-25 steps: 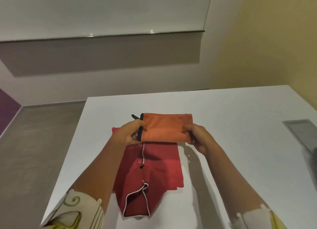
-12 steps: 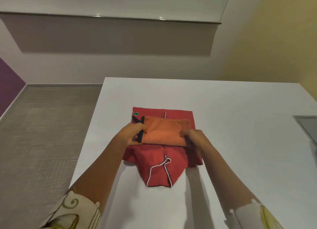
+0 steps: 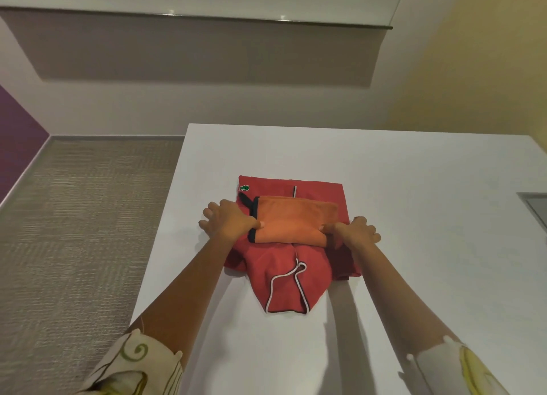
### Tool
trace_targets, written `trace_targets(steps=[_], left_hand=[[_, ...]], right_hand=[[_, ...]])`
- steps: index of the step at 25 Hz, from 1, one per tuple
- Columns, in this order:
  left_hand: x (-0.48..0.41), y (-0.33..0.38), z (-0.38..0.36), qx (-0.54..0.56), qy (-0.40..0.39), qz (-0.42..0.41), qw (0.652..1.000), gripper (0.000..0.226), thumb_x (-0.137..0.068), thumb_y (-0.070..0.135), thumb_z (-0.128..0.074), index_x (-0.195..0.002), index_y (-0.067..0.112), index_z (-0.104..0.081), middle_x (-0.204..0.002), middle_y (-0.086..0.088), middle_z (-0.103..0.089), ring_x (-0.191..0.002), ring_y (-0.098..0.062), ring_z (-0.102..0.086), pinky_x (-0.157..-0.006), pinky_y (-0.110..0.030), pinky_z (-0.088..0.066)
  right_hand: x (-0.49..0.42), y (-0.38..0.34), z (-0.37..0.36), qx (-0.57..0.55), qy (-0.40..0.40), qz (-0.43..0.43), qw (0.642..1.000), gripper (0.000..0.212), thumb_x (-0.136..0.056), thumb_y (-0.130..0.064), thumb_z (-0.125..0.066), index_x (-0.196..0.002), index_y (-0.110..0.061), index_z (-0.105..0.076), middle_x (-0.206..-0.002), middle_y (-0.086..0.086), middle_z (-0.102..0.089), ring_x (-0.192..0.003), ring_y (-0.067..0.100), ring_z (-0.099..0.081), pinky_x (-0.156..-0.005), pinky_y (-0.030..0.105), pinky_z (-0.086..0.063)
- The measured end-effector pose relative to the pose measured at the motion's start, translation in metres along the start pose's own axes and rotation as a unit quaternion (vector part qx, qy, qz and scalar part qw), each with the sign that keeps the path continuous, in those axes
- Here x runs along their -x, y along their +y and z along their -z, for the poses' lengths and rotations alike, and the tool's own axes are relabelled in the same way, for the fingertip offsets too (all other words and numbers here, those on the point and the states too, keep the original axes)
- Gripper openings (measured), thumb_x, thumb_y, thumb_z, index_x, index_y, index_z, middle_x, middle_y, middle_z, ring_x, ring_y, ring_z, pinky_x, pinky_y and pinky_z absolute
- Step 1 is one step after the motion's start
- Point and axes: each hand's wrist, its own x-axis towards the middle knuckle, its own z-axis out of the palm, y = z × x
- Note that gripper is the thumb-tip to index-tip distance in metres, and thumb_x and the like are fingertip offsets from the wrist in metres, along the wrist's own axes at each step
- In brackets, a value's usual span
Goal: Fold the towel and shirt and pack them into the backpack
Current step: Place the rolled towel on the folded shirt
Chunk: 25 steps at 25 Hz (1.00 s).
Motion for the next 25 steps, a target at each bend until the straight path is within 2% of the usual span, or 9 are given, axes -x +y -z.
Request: trace_targets(steps=[2, 4, 7, 10, 13, 17, 21, 25], left_hand=[[-0.007, -0.005, -0.003, 0.037, -0.032, 0.035, 0.998, 0.099, -0.063, 0.06, -0.081, -0.136, 0.007, -0.039, -0.138, -0.016, -0.042, -0.131, -0.034, -0.038, -0.106, -0.045, -0.035], [-0.014, -0.011, -0.008, 0.115, -0.092, 0.039, 0.988, 0.099, -0.056, 0.057, -0.085, -0.133, 0.008, -0.046, -0.133, -0.014, -0.052, -0.123, -0.034, -0.049, -0.104, -0.046, -0.041], [-0.014, -0.015, -0.008, 0.252, -0.145, 0.03, 0.956, 0.081, -0.055, 0.033, -0.089, -0.124, 0.006, -0.057, -0.121, -0.011, -0.063, -0.107, -0.032, -0.06, -0.097, -0.045, -0.05], [-0.01, -0.014, -0.007, 0.331, -0.186, 0.04, 0.924, 0.064, -0.07, 0.013, -0.081, -0.127, 0.006, -0.053, -0.123, -0.013, -0.06, -0.109, -0.032, -0.059, -0.095, -0.042, -0.05], [-0.009, -0.02, -0.004, 0.351, -0.206, 0.066, 0.911, 0.065, -0.075, 0.012, -0.076, -0.133, 0.006, -0.048, -0.127, -0.014, -0.058, -0.106, -0.032, -0.058, -0.093, -0.042, -0.05], [-0.004, -0.041, 0.01, 0.329, -0.199, 0.069, 0.92, 0.064, -0.081, 0.012, -0.072, -0.137, 0.006, -0.044, -0.129, -0.016, -0.055, -0.099, -0.03, -0.055, -0.079, -0.038, -0.047], [0.014, -0.077, 0.033, 0.318, -0.2, 0.105, 0.921, 0.049, -0.08, 0.01, -0.071, -0.125, 0.004, -0.052, -0.097, -0.011, -0.061, -0.08, -0.024, -0.057, -0.058, -0.031, -0.046], [0.029, -0.113, 0.053, 0.311, -0.193, 0.134, 0.921, 0.042, -0.077, 0.01, -0.071, -0.116, 0.003, -0.057, -0.094, -0.012, -0.062, -0.08, -0.024, -0.058, -0.06, -0.031, -0.047]], right_hand=[[-0.005, 0.001, -0.001, -0.03, -0.033, -0.003, 0.999, 0.071, -0.07, -0.046, -0.08, -0.122, -0.008, -0.049, -0.128, 0.016, -0.051, -0.121, 0.034, -0.047, -0.099, 0.041, -0.044], [-0.006, 0.003, -0.003, -0.11, -0.073, -0.006, 0.991, 0.06, -0.067, -0.035, -0.084, -0.109, -0.006, -0.052, -0.117, 0.015, -0.06, -0.107, 0.034, -0.058, -0.095, 0.045, -0.051], [-0.003, 0.001, -0.003, -0.168, -0.122, -0.019, 0.978, 0.049, -0.072, -0.024, -0.08, -0.108, -0.006, -0.051, -0.107, 0.013, -0.061, -0.1, 0.031, -0.06, -0.087, 0.043, -0.054], [0.001, -0.003, -0.001, -0.19, -0.162, -0.023, 0.968, 0.047, -0.074, -0.02, -0.077, -0.111, -0.007, -0.051, -0.097, 0.009, -0.06, -0.095, 0.029, -0.06, -0.075, 0.039, -0.051], [0.005, -0.004, -0.004, -0.211, -0.185, -0.01, 0.96, 0.052, -0.072, -0.021, -0.078, -0.116, -0.009, -0.055, -0.105, 0.011, -0.065, -0.096, 0.03, -0.063, -0.08, 0.04, -0.055], [0.021, -0.005, -0.016, -0.241, -0.201, 0.022, 0.949, 0.047, -0.073, -0.015, -0.076, -0.115, -0.011, -0.056, -0.105, 0.01, -0.066, -0.096, 0.029, -0.064, -0.081, 0.039, -0.056], [0.052, -0.015, -0.033, -0.245, -0.235, 0.04, 0.94, 0.046, -0.074, -0.012, -0.075, -0.116, -0.013, -0.054, -0.105, 0.008, -0.065, -0.092, 0.027, -0.064, -0.067, 0.032, -0.054], [0.085, -0.02, -0.05, -0.234, -0.257, 0.041, 0.937, 0.042, -0.075, -0.01, -0.074, -0.113, -0.012, -0.055, -0.101, 0.007, -0.065, -0.088, 0.025, -0.064, -0.063, 0.03, -0.052]])
